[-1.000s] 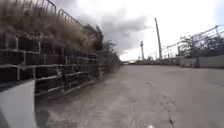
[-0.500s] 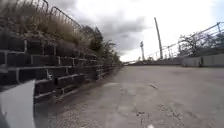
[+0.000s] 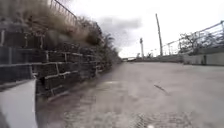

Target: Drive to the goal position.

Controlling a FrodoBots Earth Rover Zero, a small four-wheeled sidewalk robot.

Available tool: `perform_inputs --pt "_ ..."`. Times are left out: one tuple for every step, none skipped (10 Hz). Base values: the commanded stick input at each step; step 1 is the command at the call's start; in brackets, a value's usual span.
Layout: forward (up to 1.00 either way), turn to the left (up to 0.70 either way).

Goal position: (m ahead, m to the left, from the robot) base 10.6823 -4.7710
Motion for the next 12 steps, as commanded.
perform_inputs --pt "0.70 0.00" --pt "0.70 0.00" --pt "0.70 0.00" --pt "0.70 0.00" --pt "0.70 0.00" --pt "0.70 0.00" --pt "0.70 0.00" --pt "0.70 0.00" --pt "0.70 0.00" --pt "0.70 0.00" --pt "0.70 0.00" --pt "0.70 0.00"
